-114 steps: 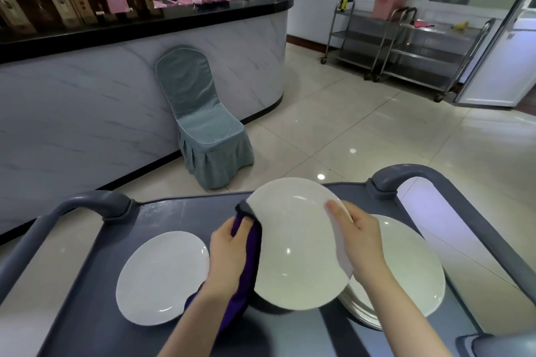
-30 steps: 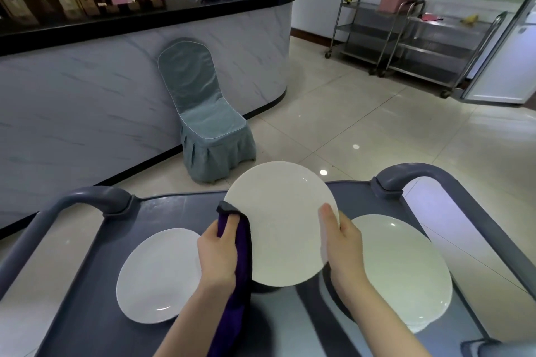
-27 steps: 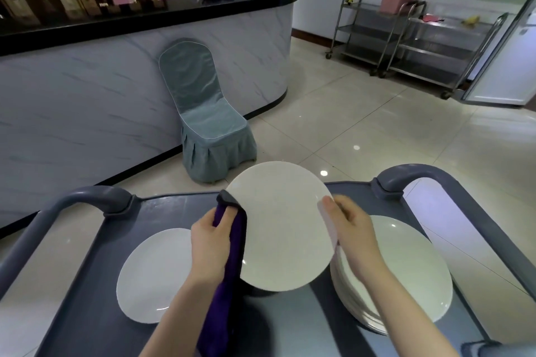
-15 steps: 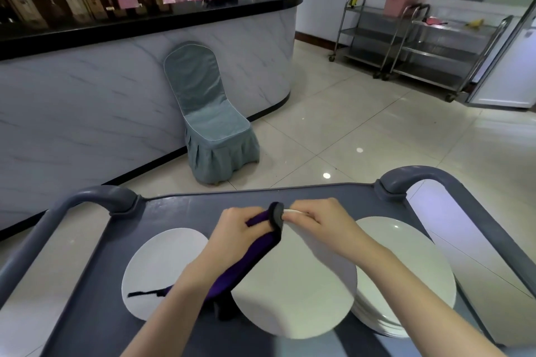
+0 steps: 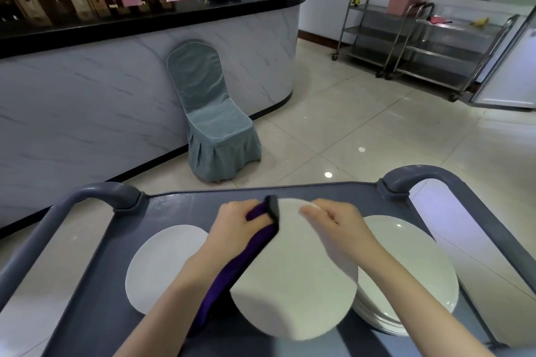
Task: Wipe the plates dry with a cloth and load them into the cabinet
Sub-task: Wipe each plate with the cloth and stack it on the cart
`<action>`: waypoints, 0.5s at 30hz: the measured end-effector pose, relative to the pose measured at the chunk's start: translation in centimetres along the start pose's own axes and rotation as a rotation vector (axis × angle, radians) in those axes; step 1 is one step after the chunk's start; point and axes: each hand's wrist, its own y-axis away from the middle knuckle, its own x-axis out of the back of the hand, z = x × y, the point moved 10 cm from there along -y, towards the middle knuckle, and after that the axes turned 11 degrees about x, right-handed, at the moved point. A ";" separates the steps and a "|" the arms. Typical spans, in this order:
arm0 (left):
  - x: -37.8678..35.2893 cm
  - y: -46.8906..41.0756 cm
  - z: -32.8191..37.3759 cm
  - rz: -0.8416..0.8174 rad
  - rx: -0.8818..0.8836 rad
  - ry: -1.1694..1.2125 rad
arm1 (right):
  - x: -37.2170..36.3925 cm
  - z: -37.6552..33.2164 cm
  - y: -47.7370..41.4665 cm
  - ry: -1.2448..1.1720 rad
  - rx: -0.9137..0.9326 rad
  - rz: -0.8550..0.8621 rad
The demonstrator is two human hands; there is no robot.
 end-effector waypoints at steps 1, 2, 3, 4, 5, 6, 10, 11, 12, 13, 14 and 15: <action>-1.0 0.1 0.8 -0.062 -0.047 -0.050 | -0.9 -0.3 -0.1 0.041 0.031 -0.077; -1.7 0.2 1.1 -0.096 -0.062 -0.052 | -1.3 -0.3 -0.1 0.066 0.049 -0.118; -1.8 0.4 0.9 -0.089 -0.045 -0.005 | -0.9 -0.2 -0.1 0.077 0.055 -0.113; -1.5 0.6 0.0 -0.044 0.004 0.081 | 0.0 0.2 -0.2 0.068 0.047 -0.062; -1.2 0.9 -1.5 0.024 0.085 0.189 | 1.4 0.8 -0.1 0.034 0.012 0.033; -1.0 1.6 -3.4 0.098 0.191 0.295 | 2.8 1.7 0.2 -0.017 -0.041 0.149; -2.2 3.5 -8.3 0.214 0.471 0.489 | 3.8 3.3 1.3 -0.102 -0.134 0.328; -2.0 3.3 -8.0 0.188 0.449 0.460 | 3.6 3.1 1.3 -0.081 -0.121 0.300; -1.6 2.8 -7.3 0.143 0.399 0.425 | 3.5 2.7 1.2 -0.064 -0.101 0.266; -1.3 2.3 -6.3 0.091 0.333 0.375 | 3.5 2.1 1.0 -0.053 -0.070 0.227; -1.0 1.7 -5.1 0.043 0.262 0.307 | 3.3 1.5 0.7 -0.040 -0.033 0.175; -0.9 1.2 -3.7 -0.001 0.188 0.227 | 2.7 0.8 0.2 -0.014 0.001 0.101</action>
